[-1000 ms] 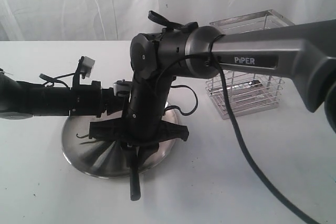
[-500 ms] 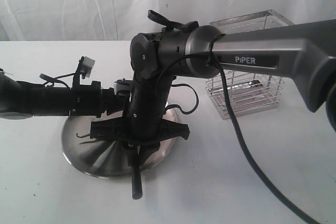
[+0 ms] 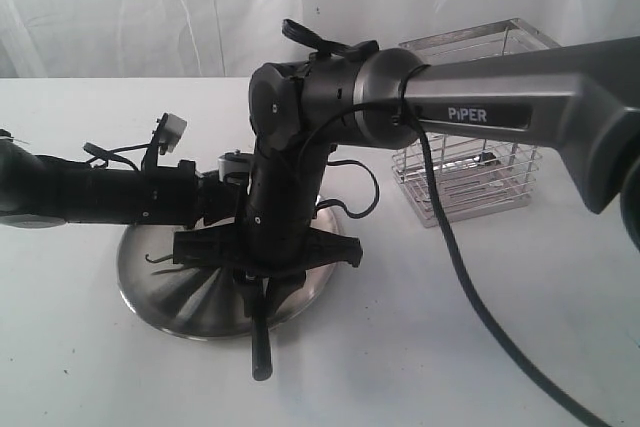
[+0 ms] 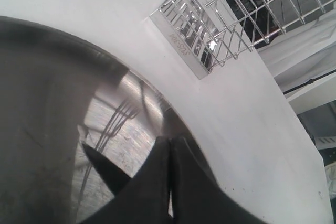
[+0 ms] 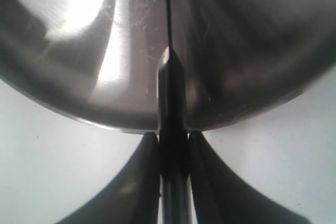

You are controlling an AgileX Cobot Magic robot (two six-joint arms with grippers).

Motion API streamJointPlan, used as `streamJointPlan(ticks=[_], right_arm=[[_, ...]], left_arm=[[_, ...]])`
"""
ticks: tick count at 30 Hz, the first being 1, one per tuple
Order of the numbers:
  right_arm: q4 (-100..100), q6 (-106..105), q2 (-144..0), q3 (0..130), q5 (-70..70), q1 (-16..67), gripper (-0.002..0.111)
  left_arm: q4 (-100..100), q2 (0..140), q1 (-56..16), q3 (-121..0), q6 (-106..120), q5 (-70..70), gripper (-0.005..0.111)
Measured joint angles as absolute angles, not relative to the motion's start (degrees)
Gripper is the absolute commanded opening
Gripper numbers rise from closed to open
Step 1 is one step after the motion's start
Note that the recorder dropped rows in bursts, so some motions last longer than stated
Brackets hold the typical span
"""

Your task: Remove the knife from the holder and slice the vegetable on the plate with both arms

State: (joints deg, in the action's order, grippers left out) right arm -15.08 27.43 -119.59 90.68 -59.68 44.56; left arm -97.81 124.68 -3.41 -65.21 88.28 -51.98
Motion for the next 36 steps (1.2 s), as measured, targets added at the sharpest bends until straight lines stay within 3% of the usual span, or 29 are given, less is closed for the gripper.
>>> streamJointPlan(ticks=[36], right_arm=[[-17.19, 24.24, -122.2, 90.68, -59.53, 44.56, 0.0]], left_arm=[[-85.32, 123.25, -4.03, -66.32, 76.43, -40.81, 0.0]])
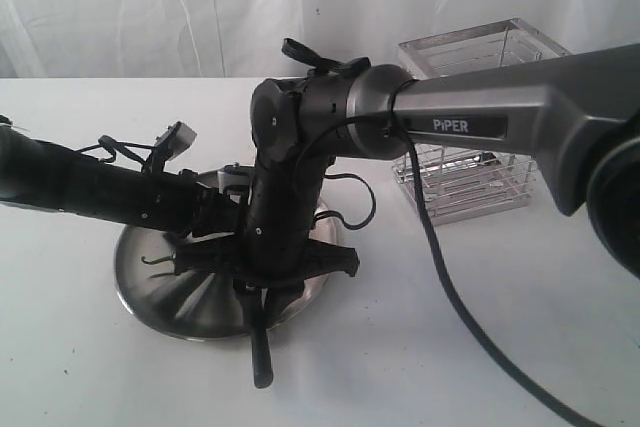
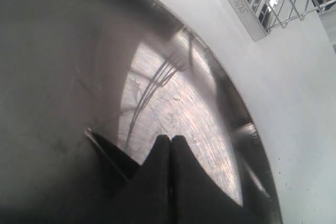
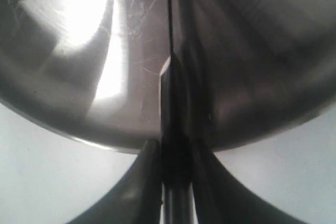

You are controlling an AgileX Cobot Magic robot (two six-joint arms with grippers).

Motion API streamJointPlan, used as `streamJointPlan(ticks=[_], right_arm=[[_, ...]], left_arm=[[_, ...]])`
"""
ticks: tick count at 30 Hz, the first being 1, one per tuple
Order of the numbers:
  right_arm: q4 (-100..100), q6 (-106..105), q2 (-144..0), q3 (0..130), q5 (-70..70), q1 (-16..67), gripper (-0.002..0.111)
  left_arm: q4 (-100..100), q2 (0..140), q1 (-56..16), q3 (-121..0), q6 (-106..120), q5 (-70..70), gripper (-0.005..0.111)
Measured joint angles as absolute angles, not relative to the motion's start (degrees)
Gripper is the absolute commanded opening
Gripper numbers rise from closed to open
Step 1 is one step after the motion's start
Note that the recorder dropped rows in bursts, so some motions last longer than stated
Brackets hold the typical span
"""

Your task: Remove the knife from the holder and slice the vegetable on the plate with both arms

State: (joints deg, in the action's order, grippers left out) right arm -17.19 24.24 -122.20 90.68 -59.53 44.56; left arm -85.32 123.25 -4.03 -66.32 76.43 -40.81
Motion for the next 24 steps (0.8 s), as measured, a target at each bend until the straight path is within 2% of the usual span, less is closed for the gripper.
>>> streamJointPlan(ticks=[24], right_arm=[[-21.1, 17.8, -123.53, 91.34, -64.82, 44.08, 0.0]], left_arm=[[-81.24, 122.89, -3.91, -66.32, 76.23, -41.1, 0.0]])
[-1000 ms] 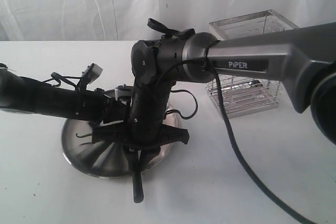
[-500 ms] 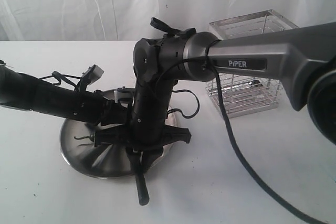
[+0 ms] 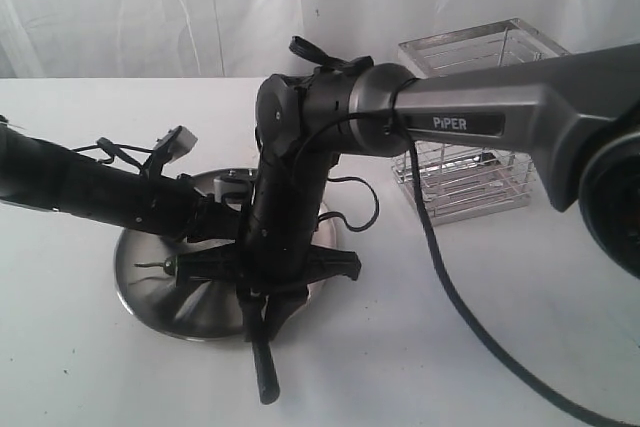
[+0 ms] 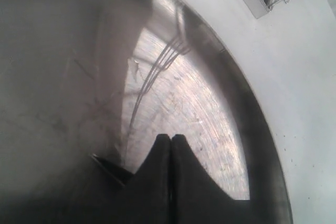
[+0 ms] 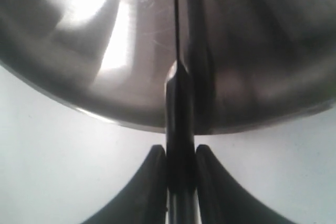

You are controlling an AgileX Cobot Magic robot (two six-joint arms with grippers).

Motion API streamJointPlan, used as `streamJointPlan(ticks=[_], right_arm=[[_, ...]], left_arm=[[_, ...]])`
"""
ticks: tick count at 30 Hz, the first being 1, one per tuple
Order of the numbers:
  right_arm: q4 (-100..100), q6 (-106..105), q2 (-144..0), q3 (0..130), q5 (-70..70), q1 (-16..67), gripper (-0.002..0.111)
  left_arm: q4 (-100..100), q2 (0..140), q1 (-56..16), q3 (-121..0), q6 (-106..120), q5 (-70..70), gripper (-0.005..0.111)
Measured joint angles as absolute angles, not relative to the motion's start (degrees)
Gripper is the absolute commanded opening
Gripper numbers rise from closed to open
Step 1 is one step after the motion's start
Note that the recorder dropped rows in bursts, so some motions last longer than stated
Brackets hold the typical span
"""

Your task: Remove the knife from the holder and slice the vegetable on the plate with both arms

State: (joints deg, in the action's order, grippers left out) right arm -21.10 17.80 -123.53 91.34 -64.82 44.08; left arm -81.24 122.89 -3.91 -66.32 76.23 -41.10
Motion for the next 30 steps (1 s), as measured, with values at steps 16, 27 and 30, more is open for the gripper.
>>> streamJointPlan(ticks=[16, 27, 30], right_arm=[[-24.78, 15.38, -123.95, 87.74, -64.75, 48.73, 0.0], [-27.35, 14.12, -123.96, 86.78, -66.66, 49.66, 0.0], [-27.21, 14.12, -123.35, 86.41, -66.79, 49.66, 0.0]], left_arm=[[-82.93, 122.88, -3.78, -66.59, 74.8, -41.36, 0.0], [-82.93, 124.4, -2.99, -70.67, 72.01, -47.3, 0.0], [-83.51, 124.51, -1.93, -71.18, 71.93, -49.47, 0.0]])
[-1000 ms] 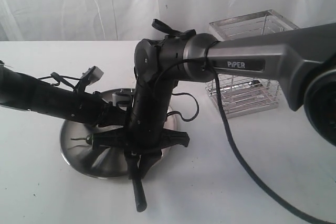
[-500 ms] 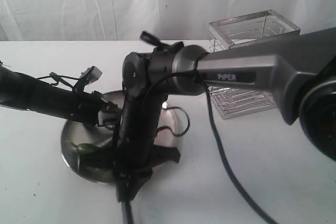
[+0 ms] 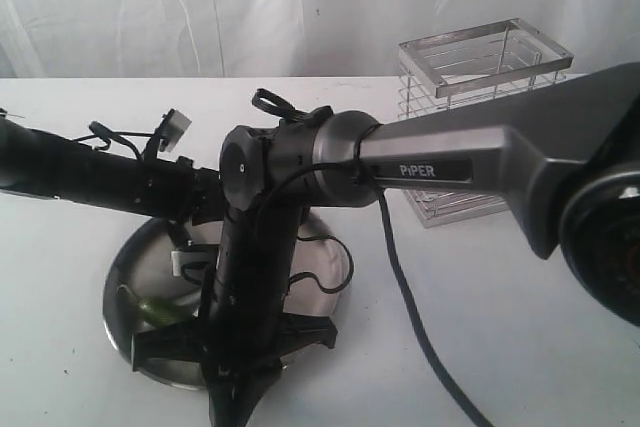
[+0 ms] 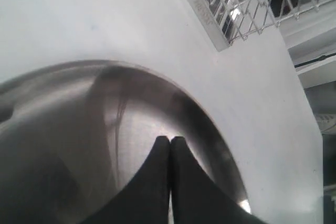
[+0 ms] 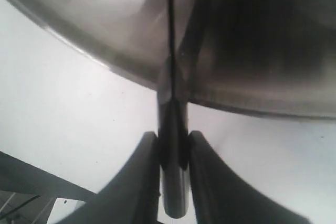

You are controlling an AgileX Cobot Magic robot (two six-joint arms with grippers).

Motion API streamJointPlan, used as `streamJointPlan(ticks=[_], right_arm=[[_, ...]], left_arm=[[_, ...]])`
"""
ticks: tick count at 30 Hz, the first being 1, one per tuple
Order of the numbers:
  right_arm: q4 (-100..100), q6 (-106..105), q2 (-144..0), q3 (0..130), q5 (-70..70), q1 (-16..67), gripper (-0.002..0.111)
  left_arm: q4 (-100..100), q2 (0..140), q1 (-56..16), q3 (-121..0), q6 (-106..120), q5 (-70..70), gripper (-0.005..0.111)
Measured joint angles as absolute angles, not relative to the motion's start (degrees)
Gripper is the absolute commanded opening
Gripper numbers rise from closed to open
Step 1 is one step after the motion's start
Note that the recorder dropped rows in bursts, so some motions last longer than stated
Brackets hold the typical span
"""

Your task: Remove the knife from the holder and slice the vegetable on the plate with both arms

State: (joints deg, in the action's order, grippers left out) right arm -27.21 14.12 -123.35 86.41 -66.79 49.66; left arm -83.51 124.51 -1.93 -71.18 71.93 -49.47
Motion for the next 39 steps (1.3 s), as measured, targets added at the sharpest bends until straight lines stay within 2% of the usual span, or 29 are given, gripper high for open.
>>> streamJointPlan(ticks=[14, 19, 22, 31, 36, 39], right_arm=[[-23.8, 12.93, -117.04, 85.46, -66.44, 48.85, 0.0], [-26.11, 4.23, -110.18, 85.46, -67.84, 44.72, 0.0], [-36.45, -6.95, -107.9, 85.46, -69.54, 39.59, 0.0], [-31.68, -8.82, -107.9, 85.46, -69.58, 38.83, 0.0], [-30.74, -7.49, -107.9, 85.46, -69.69, 39.19, 0.0], [-30.74, -6.98, -107.9, 85.46, -69.69, 39.32, 0.0]], left_arm=[[-90.3, 115.67, 6.1, -71.32, 71.89, -52.21, 0.0], [-90.16, 110.42, 9.32, -71.21, 71.89, -55.71, 0.0], [-90.3, 104.86, 11.15, -68.24, 72.0, -55.57, 0.0], [-95.48, 95.13, 10.99, -54.97, 78.6, -56.28, 0.0], [-96.42, 94.48, 2.07, -53.04, 83.0, -50.11, 0.0], [-97.85, 94.48, -0.04, -53.04, 84.92, -49.35, 0.0]])
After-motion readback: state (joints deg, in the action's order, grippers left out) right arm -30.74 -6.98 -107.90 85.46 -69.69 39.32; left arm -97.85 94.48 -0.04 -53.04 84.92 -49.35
